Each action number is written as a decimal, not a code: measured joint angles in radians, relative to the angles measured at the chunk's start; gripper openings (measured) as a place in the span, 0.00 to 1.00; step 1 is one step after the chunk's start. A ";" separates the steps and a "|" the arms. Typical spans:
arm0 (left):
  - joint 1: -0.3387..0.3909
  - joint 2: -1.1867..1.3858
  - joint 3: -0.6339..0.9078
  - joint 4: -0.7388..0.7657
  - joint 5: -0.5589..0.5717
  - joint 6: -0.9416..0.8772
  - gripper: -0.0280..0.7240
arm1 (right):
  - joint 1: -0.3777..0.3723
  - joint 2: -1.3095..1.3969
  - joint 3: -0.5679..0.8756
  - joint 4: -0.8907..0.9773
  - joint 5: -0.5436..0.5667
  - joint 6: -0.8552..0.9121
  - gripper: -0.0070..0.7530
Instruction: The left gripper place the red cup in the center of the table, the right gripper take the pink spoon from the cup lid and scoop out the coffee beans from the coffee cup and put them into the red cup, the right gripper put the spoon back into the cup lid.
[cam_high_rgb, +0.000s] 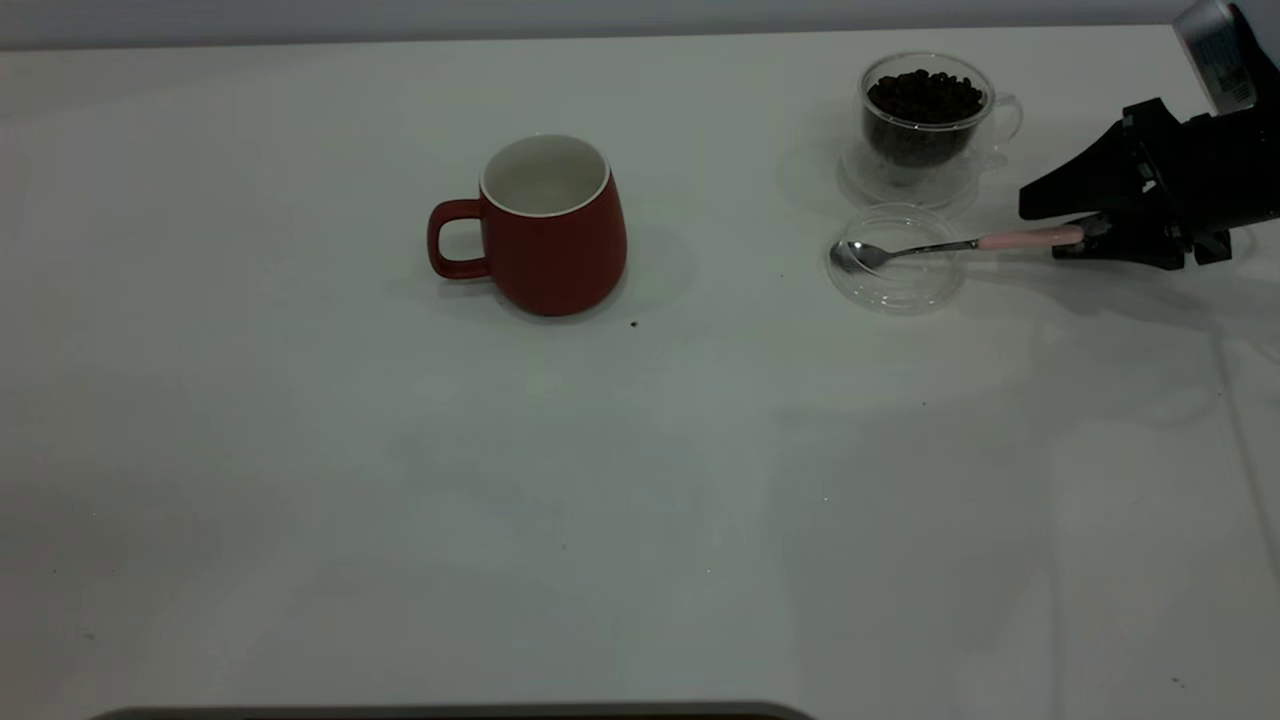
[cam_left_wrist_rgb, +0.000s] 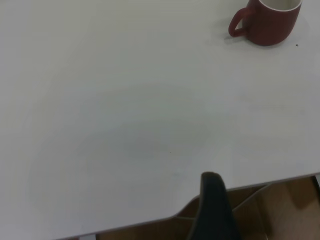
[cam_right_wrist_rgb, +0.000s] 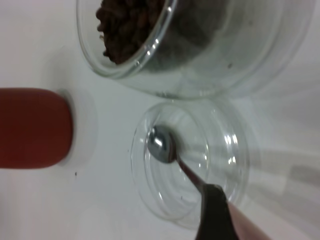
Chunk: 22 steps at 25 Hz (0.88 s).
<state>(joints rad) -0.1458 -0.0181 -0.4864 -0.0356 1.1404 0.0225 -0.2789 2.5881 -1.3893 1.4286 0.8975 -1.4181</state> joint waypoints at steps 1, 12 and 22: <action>0.000 0.000 0.000 0.000 0.000 0.000 0.82 | 0.000 0.000 0.000 0.018 -0.001 -0.016 0.74; 0.000 0.000 0.000 0.000 0.000 0.000 0.82 | 0.023 -0.232 0.001 0.053 0.022 0.056 0.74; 0.000 0.000 0.000 0.000 0.000 0.001 0.82 | 0.370 -0.852 0.111 -0.998 0.285 0.847 0.72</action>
<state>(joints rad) -0.1458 -0.0181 -0.4864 -0.0356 1.1404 0.0237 0.0910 1.7361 -1.2785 0.4311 1.1827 -0.5708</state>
